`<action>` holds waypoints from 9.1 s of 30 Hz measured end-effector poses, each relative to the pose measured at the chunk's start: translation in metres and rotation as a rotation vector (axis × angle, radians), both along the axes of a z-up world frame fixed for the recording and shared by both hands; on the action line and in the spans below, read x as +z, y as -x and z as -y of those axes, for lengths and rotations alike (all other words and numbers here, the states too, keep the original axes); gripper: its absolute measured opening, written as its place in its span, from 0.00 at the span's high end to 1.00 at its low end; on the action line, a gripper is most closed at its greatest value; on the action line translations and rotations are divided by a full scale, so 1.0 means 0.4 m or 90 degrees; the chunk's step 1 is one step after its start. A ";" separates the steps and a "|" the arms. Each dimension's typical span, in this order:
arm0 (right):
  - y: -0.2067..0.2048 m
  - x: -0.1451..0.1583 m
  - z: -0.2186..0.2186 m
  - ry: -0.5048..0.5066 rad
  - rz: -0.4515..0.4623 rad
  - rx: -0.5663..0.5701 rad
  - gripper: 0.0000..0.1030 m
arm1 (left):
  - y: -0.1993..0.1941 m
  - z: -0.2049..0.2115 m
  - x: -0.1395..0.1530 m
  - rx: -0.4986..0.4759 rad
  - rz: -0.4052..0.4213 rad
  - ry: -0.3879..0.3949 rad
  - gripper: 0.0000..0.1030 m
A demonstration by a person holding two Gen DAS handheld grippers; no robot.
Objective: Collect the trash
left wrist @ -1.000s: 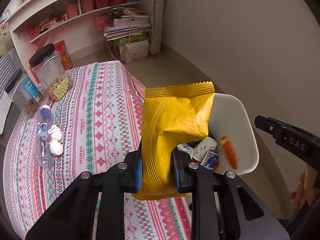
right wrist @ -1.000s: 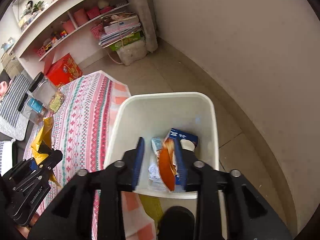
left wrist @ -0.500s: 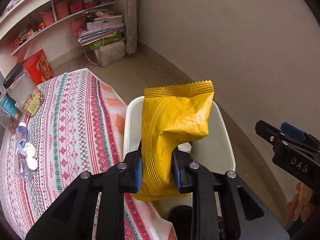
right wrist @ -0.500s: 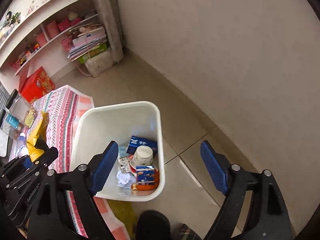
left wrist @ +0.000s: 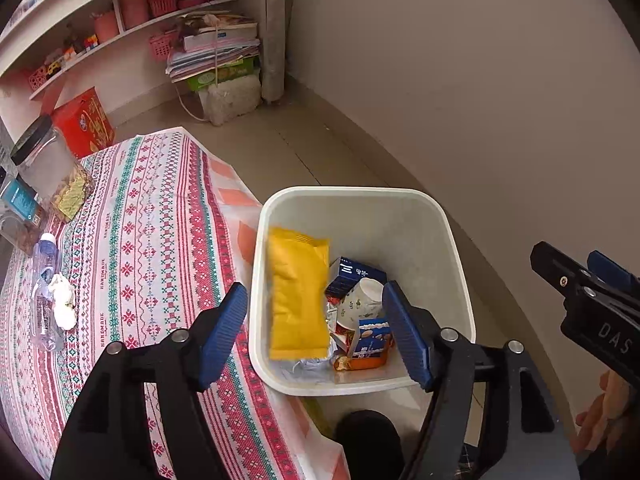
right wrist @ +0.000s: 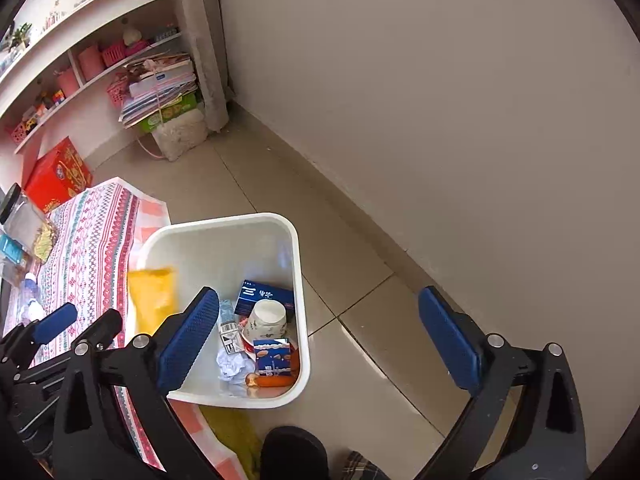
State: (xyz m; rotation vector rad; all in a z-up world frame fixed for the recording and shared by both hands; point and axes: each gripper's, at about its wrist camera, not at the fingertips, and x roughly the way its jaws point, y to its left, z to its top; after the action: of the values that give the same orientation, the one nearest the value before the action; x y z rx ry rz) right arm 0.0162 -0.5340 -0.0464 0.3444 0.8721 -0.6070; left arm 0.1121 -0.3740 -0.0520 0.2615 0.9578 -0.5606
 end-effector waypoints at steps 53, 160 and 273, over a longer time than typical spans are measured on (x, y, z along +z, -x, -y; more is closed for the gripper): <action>-0.359 -0.066 -0.506 0.030 -0.075 0.247 0.07 | -0.516 -0.616 -0.130 0.323 -0.063 -0.127 0.24; -0.294 0.022 -0.654 -0.087 0.053 0.424 0.68 | -0.073 -0.772 0.045 0.229 0.093 -0.001 0.56; -0.208 0.042 -0.739 0.021 0.125 0.232 0.07 | -0.068 -0.895 0.103 0.376 0.143 -0.059 0.06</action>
State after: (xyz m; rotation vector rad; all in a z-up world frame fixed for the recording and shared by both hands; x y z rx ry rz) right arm 0.0994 -0.2385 -0.0295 0.2032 0.7117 -0.2452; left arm 0.1394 -0.0160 -0.0110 0.1095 0.7926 0.0546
